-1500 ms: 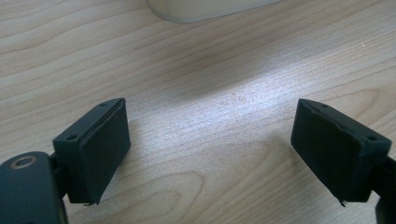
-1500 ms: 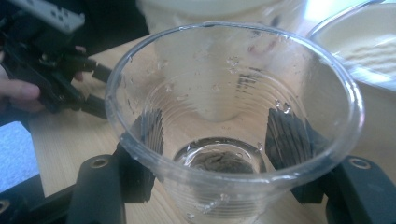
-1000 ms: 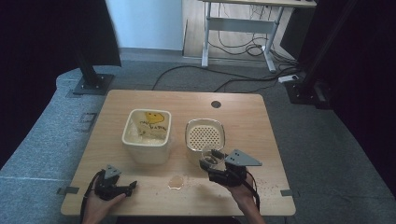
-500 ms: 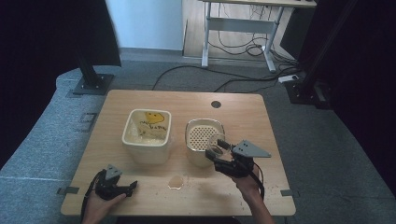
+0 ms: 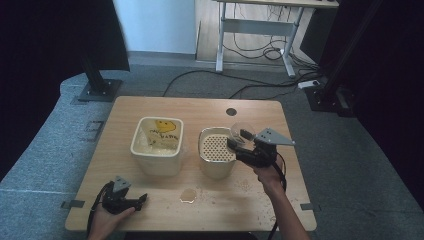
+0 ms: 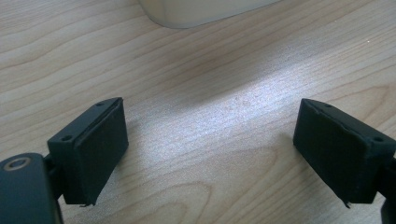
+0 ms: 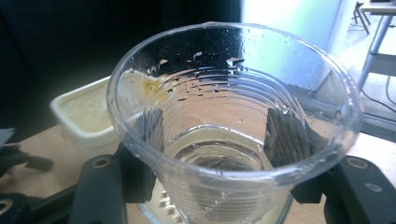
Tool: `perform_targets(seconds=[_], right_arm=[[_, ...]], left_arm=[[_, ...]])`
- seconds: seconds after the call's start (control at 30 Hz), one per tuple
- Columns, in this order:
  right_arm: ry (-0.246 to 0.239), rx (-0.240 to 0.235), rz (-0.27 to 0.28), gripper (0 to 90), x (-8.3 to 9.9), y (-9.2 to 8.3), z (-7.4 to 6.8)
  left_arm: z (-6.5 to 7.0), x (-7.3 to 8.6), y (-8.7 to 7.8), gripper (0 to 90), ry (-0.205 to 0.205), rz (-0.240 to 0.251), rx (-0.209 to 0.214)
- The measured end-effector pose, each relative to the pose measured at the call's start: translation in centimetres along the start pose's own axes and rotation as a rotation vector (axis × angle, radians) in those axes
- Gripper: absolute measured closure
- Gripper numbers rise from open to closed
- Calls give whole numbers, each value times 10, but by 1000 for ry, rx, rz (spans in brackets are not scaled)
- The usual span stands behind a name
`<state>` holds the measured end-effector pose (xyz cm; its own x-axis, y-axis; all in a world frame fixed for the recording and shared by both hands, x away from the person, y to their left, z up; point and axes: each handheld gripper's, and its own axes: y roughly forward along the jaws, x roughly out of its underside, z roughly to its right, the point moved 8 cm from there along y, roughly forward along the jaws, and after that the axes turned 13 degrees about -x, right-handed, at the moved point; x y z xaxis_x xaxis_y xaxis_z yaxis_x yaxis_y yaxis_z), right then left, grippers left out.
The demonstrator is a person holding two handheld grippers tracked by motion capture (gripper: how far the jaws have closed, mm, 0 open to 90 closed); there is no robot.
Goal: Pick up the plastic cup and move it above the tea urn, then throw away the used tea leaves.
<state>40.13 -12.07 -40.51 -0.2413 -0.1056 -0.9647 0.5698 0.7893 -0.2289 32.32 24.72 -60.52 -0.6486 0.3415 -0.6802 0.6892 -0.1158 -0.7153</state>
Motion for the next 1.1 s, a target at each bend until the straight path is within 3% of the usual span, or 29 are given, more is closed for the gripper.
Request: perform_targets(seconds=[0.2, 0.5, 0.83, 1.1], right_arm=[[-2, 31, -10, 380, -4, 5, 18], [-4, 64, -25, 380, -10, 15, 35], [-13, 67, -60, 379, -11, 31, 41], [-23, 77, -58, 380, -12, 29, 41]], left_arm=[[0, 0, 0, 95, 1, 0, 0], [0, 0, 0, 94, 3, -1, 2], [0, 0, 0, 93, 6, 0, 6], [0, 0, 0, 93, 6, 0, 6]])
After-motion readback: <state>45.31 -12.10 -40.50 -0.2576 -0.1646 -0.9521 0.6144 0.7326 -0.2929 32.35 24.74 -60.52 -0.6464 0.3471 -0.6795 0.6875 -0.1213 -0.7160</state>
